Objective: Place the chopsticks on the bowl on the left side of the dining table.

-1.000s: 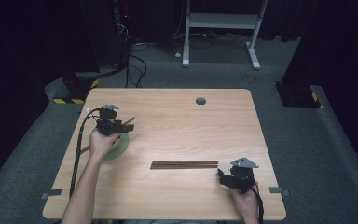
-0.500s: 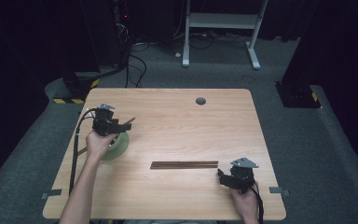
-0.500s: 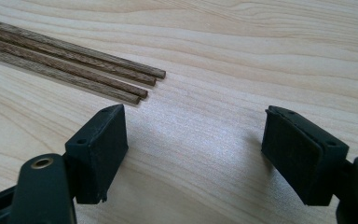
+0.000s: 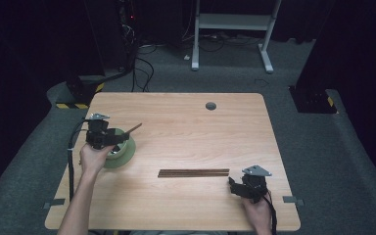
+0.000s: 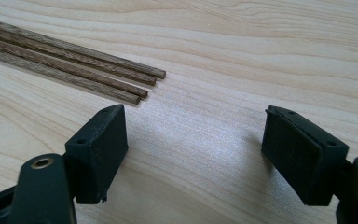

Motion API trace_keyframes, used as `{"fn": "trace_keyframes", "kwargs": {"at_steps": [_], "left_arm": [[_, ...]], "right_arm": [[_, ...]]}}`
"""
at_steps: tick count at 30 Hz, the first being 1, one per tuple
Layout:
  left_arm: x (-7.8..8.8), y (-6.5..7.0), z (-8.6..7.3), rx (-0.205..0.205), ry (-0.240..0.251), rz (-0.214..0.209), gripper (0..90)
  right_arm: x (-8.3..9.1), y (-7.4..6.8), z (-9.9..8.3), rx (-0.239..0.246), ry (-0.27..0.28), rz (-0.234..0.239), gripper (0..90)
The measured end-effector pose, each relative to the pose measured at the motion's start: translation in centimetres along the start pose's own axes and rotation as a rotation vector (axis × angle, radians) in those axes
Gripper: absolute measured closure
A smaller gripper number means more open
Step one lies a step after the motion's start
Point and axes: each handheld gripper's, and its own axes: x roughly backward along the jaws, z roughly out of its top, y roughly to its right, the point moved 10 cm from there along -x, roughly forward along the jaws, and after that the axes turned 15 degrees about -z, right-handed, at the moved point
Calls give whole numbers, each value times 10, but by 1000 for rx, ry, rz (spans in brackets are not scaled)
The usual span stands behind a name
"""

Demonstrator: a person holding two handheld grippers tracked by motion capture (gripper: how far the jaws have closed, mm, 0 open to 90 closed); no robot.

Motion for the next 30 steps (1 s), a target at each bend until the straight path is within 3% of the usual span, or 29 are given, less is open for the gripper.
{"fn": "trace_keyframes", "kwargs": {"at_steps": [21, 30], "left_arm": [[33, 6, -48, 40, 22, 14, 293], [43, 5, -65, 53, 53, 39, 295]], "right_arm": [[0, 0, 0, -1, 0, 0, 221], [0, 0, 0, -1, 0, 0, 221]]}}
